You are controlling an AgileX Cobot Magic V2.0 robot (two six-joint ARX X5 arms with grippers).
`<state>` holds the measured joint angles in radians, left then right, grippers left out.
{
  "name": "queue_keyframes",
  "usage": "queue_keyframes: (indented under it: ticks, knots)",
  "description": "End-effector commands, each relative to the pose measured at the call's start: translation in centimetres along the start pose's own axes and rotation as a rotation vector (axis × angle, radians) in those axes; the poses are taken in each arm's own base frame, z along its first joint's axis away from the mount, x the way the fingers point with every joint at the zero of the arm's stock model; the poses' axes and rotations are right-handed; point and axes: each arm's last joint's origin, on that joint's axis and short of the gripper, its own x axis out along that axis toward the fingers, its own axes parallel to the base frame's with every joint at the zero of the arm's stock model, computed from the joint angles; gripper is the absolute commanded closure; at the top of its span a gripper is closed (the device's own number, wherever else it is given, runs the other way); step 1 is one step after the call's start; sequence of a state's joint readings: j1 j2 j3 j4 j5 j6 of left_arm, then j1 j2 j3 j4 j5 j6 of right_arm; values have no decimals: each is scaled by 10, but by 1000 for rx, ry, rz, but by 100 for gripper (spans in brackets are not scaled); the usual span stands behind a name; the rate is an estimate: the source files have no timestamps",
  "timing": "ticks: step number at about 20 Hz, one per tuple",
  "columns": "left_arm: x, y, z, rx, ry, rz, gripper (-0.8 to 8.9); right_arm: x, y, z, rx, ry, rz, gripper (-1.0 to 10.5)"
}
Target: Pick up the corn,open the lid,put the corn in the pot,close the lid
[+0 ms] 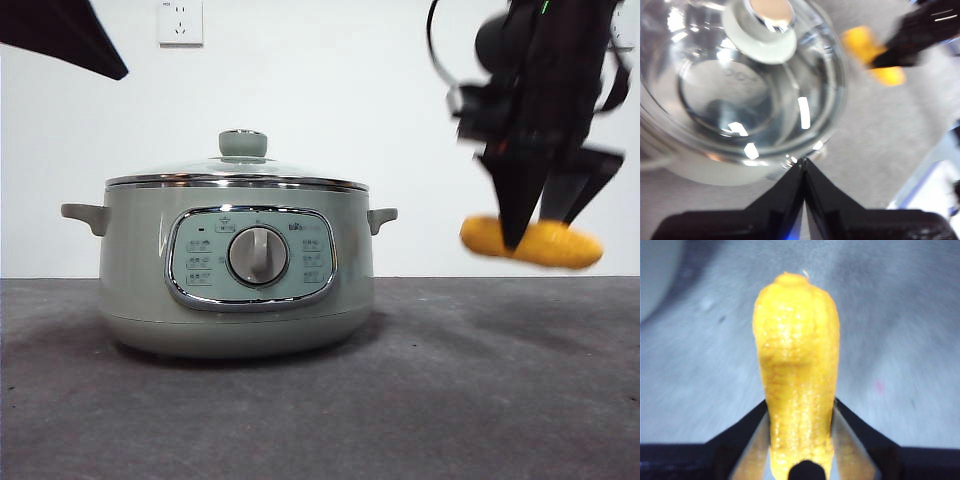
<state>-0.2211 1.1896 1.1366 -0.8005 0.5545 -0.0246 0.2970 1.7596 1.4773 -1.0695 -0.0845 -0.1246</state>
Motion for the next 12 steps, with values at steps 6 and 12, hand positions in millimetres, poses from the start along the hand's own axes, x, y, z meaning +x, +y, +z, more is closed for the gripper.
queue_keyframes:
  ticks: [6,12]
  knots:
    - [24,-13,62,81,128,169,341,-88,14,-49,34,-105,-9,958]
    - [63,-22,104,172,185,278,115,-132,23,-87,60,-196,-14,958]
